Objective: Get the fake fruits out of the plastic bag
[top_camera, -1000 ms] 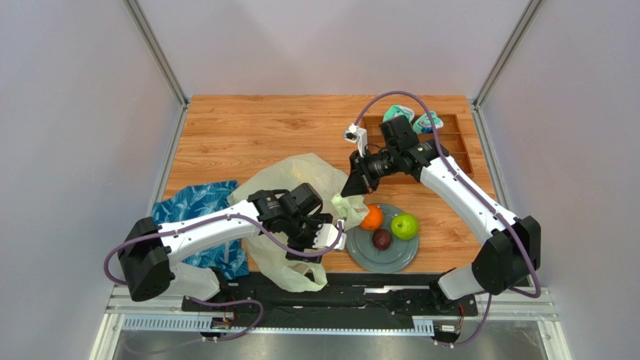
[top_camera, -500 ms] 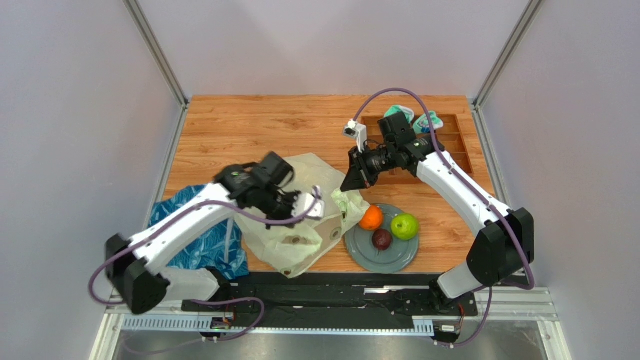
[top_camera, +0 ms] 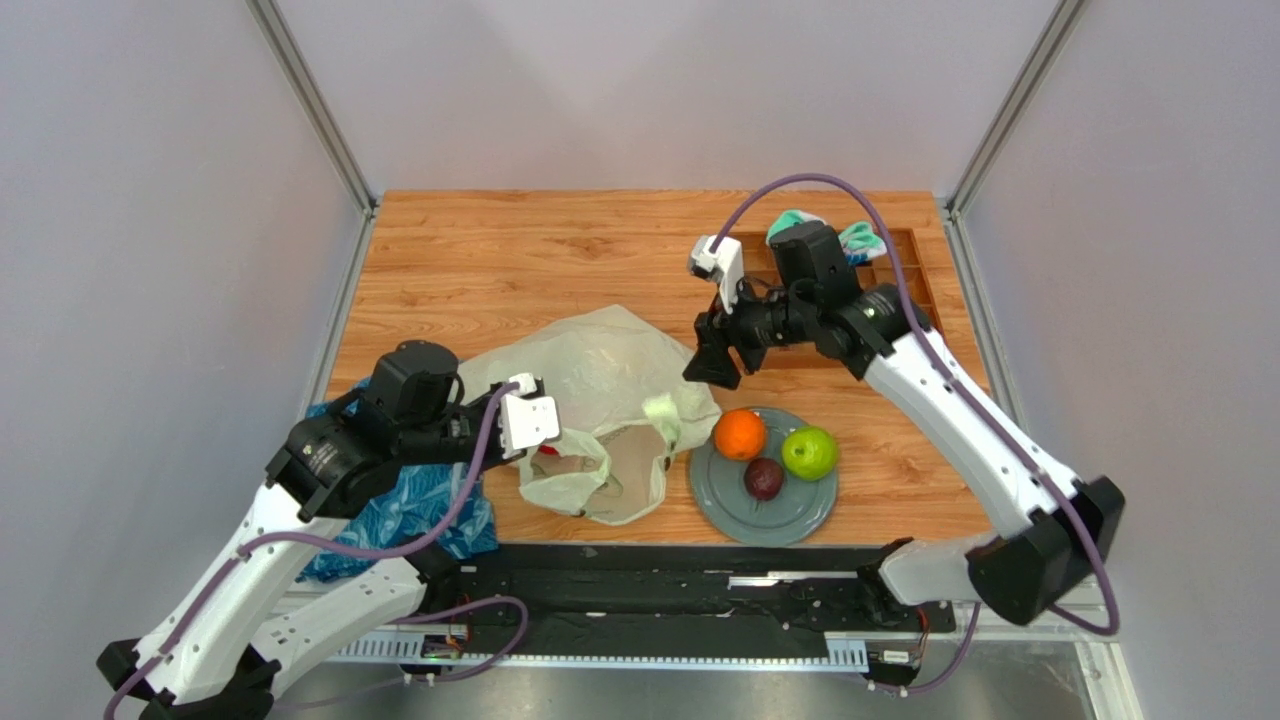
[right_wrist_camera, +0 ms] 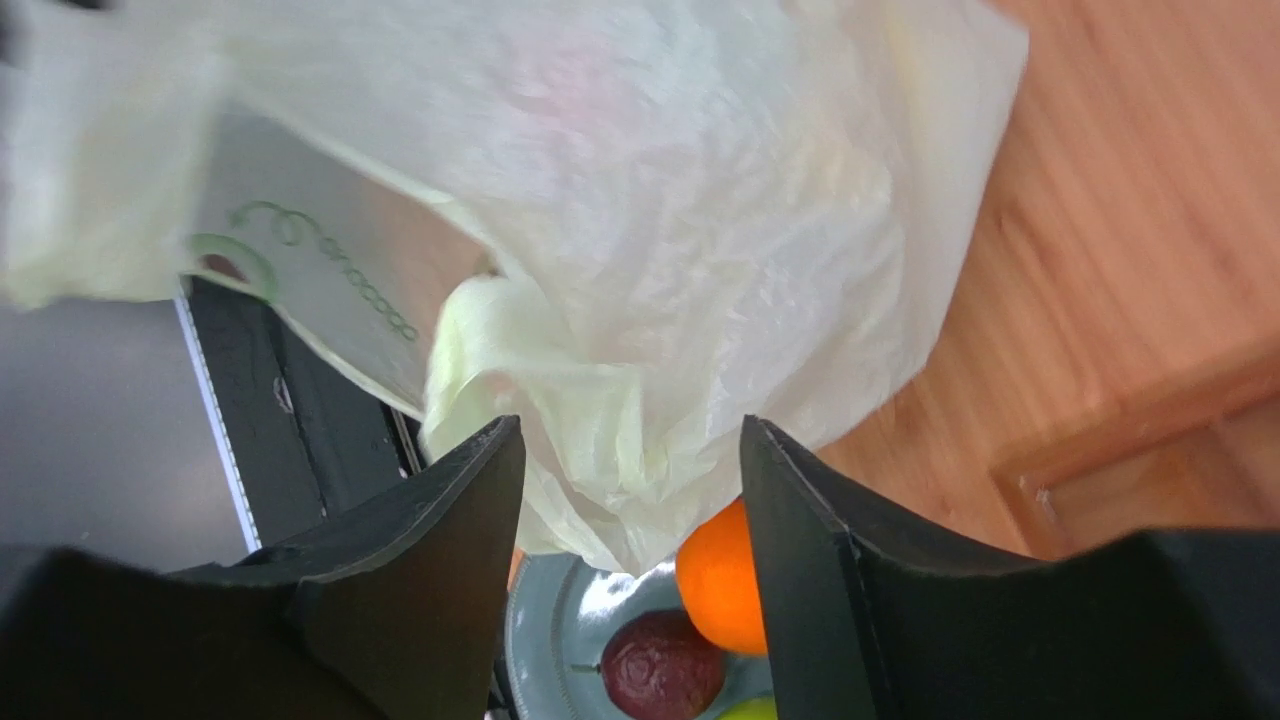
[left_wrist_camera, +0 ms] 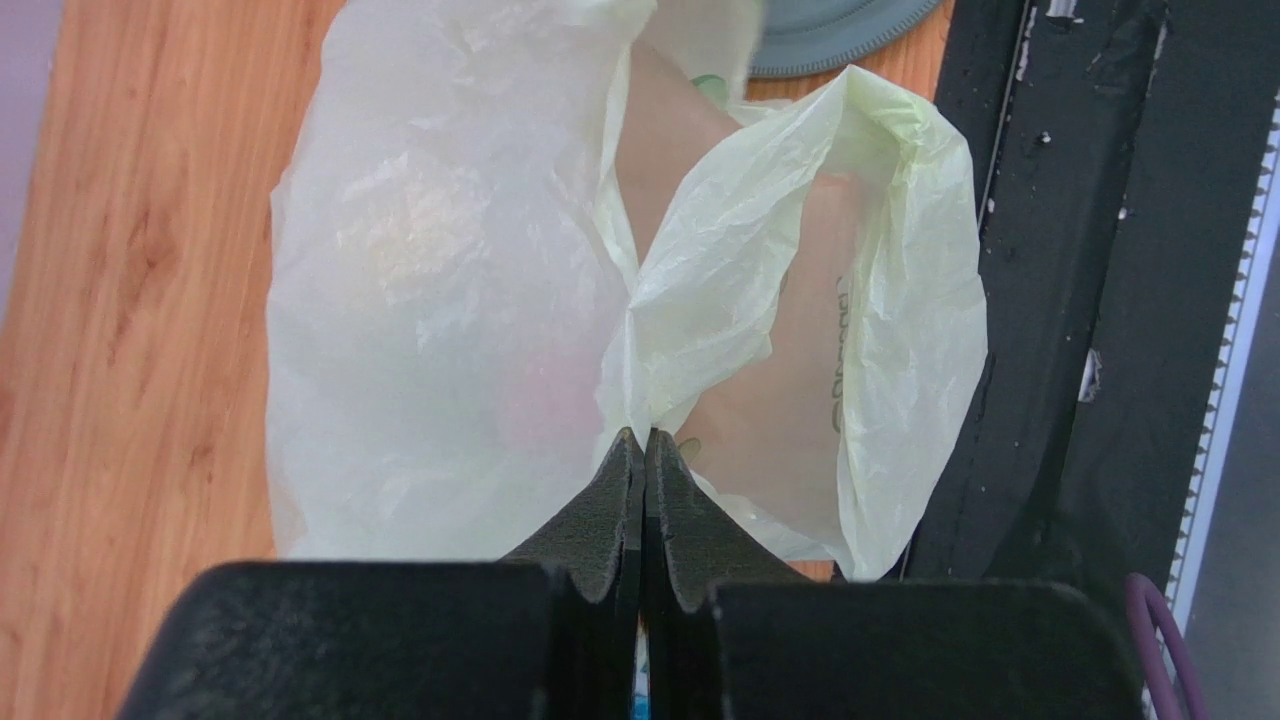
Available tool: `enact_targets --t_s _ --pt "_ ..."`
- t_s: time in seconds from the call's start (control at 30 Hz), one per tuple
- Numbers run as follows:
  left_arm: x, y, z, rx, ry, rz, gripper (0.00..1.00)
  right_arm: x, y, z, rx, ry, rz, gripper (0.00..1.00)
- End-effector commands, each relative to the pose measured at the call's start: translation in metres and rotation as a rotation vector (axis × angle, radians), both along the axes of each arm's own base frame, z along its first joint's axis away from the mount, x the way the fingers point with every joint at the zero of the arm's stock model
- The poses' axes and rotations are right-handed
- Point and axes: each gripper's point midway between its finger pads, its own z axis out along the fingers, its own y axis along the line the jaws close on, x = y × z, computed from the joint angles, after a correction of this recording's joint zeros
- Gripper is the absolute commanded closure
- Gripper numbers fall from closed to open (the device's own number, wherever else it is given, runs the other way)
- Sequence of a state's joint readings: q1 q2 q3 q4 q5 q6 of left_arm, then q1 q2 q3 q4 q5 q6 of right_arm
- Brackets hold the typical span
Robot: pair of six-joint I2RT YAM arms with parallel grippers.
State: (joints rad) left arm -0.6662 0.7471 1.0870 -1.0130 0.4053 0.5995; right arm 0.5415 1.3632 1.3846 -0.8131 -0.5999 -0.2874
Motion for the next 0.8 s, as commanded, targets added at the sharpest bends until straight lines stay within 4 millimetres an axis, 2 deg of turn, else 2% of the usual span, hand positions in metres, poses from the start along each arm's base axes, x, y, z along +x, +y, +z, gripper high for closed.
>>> enact_targets --t_s 0.0,0.03,0.07,0.1,0.2,0.23,0.27,0.33,0.6,0.67,0.73,0.77 --pt "0.01 -0.004 0.012 -0.049 -0.005 0.051 1.0 -0.045 0.03 0.033 0.077 -0.195 0.238 0.46" --pt "0.01 -0.005 0.012 -0.051 0.002 0.055 1.0 -0.056 0.042 0.022 0.071 -0.151 0.296 0.5" --pt "0.011 -0.005 0.016 -0.057 -0.005 0.053 1.0 -0.059 0.047 0.018 0.079 -0.124 0.318 0.55" --pt "0.013 -0.006 0.016 -0.054 0.001 0.057 1.0 -0.059 0.051 0.017 0.09 -0.096 0.326 0.64" --pt "0.014 -0.007 0.022 -0.062 -0.001 0.064 1.0 -0.054 0.063 -0.001 0.063 -0.026 0.374 0.76" --pt "0.015 -0.007 0.023 -0.066 0.004 0.068 1.0 -0.054 0.068 0.006 0.081 -0.034 0.413 0.77" --pt "0.015 -0.007 0.023 -0.067 0.005 0.067 1.0 -0.055 0.071 -0.007 0.059 0.028 0.428 0.78" --pt "0.015 -0.006 0.022 -0.065 0.011 0.076 1.0 -0.058 0.078 -0.006 0.073 0.061 0.459 0.8" --pt "0.013 0.005 0.01 -0.054 0.048 0.13 1.0 -0.074 0.102 -0.042 0.06 0.207 0.552 0.81" --pt "0.012 0.009 0.005 -0.05 0.063 0.147 1.0 -0.082 0.111 -0.048 0.053 0.228 0.584 0.81" --pt "0.013 0.015 0.004 -0.048 0.072 0.183 1.0 -0.09 0.125 -0.061 0.03 0.252 0.608 0.81" --pt "0.013 0.018 0.004 -0.045 0.074 0.199 1.0 -0.089 0.132 -0.066 0.01 0.303 0.552 0.82"
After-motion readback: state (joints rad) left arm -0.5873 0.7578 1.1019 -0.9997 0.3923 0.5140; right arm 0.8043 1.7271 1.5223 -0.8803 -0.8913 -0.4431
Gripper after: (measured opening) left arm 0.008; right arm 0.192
